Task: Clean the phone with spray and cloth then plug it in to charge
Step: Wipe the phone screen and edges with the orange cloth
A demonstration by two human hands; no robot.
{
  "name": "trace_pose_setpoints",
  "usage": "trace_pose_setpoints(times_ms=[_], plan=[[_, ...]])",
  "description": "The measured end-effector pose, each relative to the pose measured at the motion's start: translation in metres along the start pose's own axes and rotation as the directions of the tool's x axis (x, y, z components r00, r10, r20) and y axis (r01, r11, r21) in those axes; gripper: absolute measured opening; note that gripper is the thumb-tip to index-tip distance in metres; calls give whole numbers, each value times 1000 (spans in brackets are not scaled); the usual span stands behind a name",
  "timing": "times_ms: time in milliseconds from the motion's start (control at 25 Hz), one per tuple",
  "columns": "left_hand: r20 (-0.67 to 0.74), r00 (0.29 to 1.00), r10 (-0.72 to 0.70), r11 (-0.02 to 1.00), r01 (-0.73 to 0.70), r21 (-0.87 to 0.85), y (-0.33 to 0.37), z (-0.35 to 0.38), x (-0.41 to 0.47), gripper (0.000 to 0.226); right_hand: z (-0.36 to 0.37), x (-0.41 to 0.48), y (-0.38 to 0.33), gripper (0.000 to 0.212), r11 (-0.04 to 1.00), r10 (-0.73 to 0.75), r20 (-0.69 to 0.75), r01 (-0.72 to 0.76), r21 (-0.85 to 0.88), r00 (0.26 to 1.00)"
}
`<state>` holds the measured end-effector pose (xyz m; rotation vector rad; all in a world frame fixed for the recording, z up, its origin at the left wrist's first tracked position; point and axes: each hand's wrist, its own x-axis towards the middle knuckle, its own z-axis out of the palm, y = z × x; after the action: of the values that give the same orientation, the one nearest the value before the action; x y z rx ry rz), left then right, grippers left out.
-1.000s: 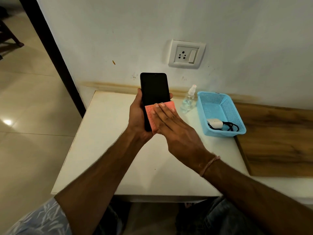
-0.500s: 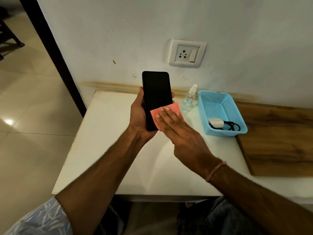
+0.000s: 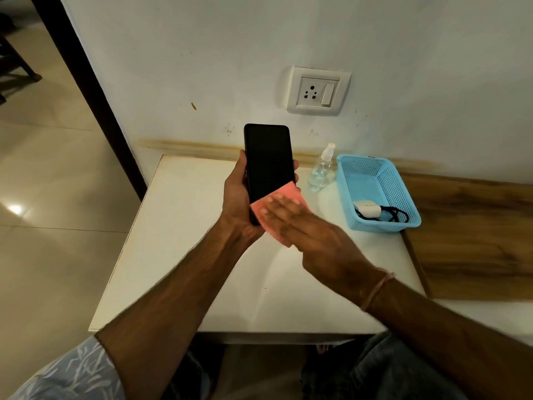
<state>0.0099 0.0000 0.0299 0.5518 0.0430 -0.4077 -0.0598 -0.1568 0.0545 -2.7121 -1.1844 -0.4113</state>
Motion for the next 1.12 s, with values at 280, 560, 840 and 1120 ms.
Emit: trace_pose_setpoints(times_ms=[280,560,840,1120], plan=[[14,1000,-15,999,15,30,-3,1,-4,79,17,30,-15,72,963,183,78,-195,184,980],[8,997,77,997,-77,22,1,1,-1,77,4,-4,5,77,991,35,73,-44,126,997],[80,996,-25,1000,25,3,-3,-4,1,77,19,30,-18,71,975,167,21,-168,147,986],[35,999,26,999,-28,42,-6,0,4,77,6,-1,15,69,994,79,19,-80,74,997]])
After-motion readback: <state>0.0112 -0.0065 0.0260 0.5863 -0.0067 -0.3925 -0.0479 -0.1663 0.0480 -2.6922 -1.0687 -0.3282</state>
